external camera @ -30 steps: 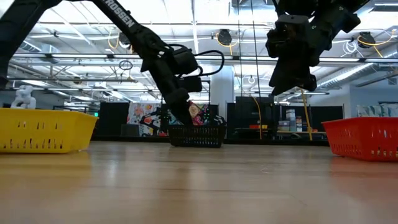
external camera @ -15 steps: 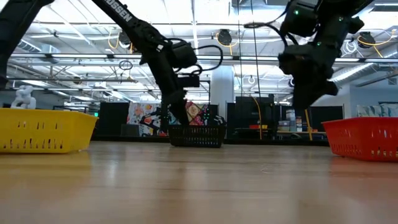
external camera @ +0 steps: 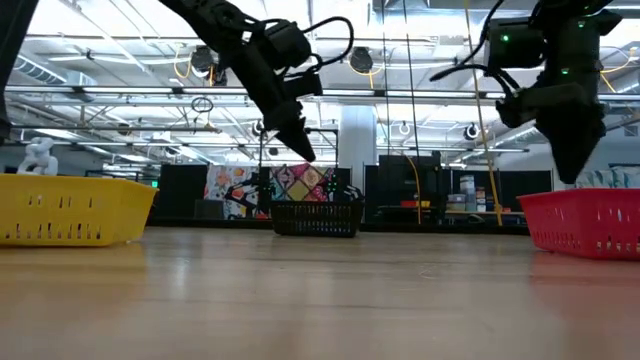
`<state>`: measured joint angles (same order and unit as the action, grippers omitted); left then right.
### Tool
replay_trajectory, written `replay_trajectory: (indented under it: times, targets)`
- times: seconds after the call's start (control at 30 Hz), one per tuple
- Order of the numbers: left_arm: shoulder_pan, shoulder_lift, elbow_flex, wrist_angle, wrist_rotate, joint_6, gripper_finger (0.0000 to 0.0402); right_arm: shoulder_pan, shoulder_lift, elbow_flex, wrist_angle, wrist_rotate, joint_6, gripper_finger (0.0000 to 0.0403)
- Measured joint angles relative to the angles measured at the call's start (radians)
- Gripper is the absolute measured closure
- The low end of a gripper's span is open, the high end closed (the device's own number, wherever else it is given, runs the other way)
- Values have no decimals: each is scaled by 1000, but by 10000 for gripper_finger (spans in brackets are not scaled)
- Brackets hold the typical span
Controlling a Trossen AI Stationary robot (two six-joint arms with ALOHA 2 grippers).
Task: Sort crayons
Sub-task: Put the green crayon into the red bin
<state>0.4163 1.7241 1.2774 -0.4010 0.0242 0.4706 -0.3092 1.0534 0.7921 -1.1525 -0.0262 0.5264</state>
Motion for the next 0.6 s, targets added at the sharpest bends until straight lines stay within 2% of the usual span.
replay_trajectory:
  times: [0.4, 0.6]
  targets:
    - [-38, -1, 0, -6, 1, -20, 318, 0, 2, 0, -17, -4, -387, 296]
    - [-55, -1, 0, -6, 1, -21, 318, 1, 59, 0, 48, -82, -491, 296]
